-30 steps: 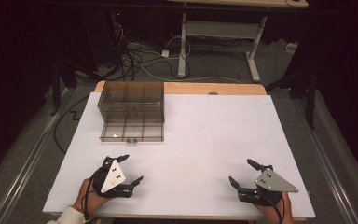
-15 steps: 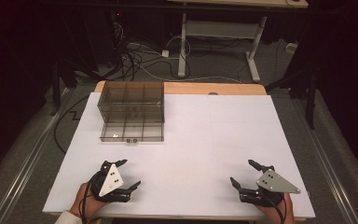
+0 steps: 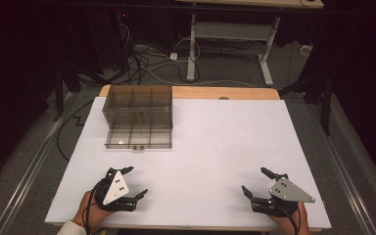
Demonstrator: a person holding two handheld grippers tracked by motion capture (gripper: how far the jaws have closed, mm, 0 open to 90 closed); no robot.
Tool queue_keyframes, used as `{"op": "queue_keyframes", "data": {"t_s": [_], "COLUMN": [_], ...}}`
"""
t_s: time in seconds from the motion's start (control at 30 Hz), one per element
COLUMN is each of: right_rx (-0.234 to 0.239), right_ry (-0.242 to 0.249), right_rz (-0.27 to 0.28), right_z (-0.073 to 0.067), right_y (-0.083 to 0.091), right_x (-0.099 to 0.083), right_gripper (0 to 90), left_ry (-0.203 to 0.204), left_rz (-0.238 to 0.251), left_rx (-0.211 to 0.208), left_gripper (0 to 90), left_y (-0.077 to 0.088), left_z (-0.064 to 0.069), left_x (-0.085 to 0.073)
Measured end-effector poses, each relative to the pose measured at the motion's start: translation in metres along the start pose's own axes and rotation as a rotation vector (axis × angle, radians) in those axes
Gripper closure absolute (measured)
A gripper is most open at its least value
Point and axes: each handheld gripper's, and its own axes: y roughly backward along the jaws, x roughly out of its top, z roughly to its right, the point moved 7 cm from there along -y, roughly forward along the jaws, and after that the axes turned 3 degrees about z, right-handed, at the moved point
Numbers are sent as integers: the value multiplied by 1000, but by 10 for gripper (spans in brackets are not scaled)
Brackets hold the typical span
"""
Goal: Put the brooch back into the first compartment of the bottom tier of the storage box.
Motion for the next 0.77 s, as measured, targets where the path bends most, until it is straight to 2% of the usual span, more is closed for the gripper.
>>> {"op": "queue_keyframes", "data": {"t_s": [0.77], "right_rx": [2], "right_ry": [-14], "right_rz": [-1], "right_z": [5], "right_y": [0], "right_x": [-3], "right_gripper": [163], "left_ry": [20], "left_rz": [-14], "left_rx": [9], "left_gripper": [163], "left_y": [-5], "left_z": [-4], "left_x": [0]}}
